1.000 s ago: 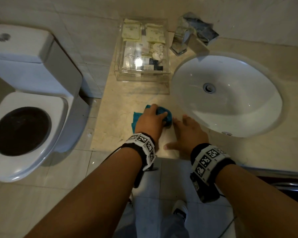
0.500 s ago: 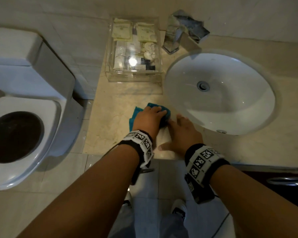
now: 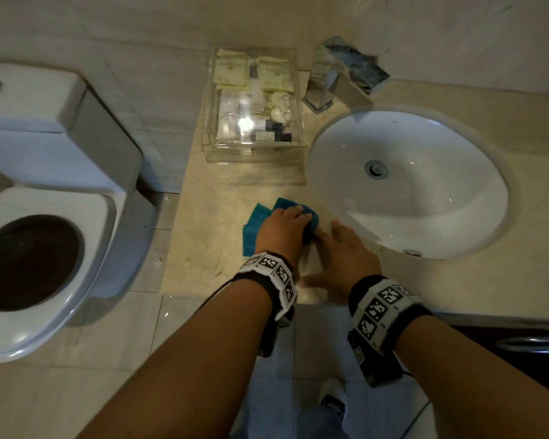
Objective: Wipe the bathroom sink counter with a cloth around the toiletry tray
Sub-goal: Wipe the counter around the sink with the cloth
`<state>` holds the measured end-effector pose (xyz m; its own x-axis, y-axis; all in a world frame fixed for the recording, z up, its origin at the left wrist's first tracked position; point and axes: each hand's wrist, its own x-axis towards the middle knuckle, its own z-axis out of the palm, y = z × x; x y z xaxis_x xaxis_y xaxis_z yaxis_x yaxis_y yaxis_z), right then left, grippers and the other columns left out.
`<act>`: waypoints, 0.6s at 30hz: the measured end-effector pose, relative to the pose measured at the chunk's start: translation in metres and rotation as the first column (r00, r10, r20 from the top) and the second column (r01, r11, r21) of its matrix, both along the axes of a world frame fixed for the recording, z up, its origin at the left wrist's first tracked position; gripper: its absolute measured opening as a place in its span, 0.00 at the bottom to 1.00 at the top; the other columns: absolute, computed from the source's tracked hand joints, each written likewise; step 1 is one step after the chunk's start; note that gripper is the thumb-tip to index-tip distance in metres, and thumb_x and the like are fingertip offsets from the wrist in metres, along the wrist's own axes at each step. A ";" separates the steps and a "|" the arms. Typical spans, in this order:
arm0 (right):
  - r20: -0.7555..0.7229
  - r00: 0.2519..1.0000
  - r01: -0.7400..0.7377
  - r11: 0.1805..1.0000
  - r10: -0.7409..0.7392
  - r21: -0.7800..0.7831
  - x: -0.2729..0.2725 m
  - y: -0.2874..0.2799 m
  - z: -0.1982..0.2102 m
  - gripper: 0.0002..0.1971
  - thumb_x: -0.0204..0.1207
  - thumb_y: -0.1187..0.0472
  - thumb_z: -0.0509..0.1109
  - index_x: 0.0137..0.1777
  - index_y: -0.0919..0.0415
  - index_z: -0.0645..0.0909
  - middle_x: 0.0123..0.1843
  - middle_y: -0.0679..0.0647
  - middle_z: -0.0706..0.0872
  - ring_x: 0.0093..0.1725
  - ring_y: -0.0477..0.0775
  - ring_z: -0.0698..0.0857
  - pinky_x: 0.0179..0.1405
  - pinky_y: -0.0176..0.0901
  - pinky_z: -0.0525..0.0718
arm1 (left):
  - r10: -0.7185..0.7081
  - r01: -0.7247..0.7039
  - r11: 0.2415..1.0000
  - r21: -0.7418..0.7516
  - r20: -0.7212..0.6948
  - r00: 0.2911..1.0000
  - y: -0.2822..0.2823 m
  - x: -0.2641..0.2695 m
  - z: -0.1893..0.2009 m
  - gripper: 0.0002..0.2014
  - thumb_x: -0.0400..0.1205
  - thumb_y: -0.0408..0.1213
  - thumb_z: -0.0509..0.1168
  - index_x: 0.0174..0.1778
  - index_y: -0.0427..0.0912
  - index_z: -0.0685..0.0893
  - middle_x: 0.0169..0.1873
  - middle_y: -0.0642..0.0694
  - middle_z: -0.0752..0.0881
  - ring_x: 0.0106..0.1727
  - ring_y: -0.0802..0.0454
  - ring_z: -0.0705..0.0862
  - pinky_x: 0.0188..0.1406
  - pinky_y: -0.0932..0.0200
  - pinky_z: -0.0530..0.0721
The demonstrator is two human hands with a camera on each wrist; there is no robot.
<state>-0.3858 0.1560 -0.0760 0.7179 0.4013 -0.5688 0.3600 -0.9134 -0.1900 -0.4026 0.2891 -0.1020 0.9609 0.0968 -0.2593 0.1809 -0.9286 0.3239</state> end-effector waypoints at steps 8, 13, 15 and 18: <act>0.029 0.999 -0.015 1.000 0.015 0.011 0.010 0.025 0.016 0.51 0.62 0.39 0.76 0.80 0.52 0.53 0.79 0.60 0.59 0.75 0.67 0.64 0.73 0.60 0.71 | 0.238 -0.238 0.970 0.044 -0.001 0.971 0.068 -0.037 0.018 0.23 0.84 0.32 0.57 0.76 0.49 0.72 0.75 0.47 0.69 0.71 0.43 0.69 0.65 0.48 0.74; -0.022 0.999 -0.048 0.999 0.049 0.015 0.016 0.048 0.009 0.58 0.60 0.37 0.78 0.83 0.51 0.45 0.85 0.56 0.44 0.83 0.61 0.49 0.82 0.57 0.57 | 0.264 -0.260 0.961 0.092 -0.043 0.963 0.089 -0.037 0.019 0.22 0.85 0.35 0.57 0.77 0.48 0.70 0.72 0.43 0.69 0.71 0.42 0.68 0.66 0.48 0.74; -0.018 0.999 -0.028 1.000 0.028 -0.002 0.016 0.050 0.003 0.60 0.57 0.35 0.78 0.83 0.50 0.45 0.85 0.56 0.44 0.83 0.60 0.47 0.82 0.58 0.56 | 0.218 -0.207 0.966 0.152 -0.055 0.974 0.083 -0.031 0.017 0.24 0.84 0.34 0.57 0.78 0.45 0.67 0.72 0.42 0.69 0.71 0.40 0.67 0.65 0.49 0.73; 0.007 1.000 -0.015 1.000 0.015 -0.019 0.017 0.053 0.001 0.62 0.55 0.34 0.79 0.83 0.50 0.45 0.85 0.56 0.44 0.84 0.59 0.47 0.82 0.57 0.56 | 0.134 -0.122 0.979 0.163 -0.066 0.989 0.070 -0.022 0.010 0.29 0.84 0.35 0.59 0.82 0.46 0.59 0.78 0.43 0.64 0.75 0.40 0.65 0.68 0.47 0.72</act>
<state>-0.3688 0.2086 -0.0754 0.7162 0.4013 -0.5710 0.3749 -0.9113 -0.1701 -0.4250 0.3588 -0.0924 0.9160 0.2632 -0.3028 0.3199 -0.9346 0.1552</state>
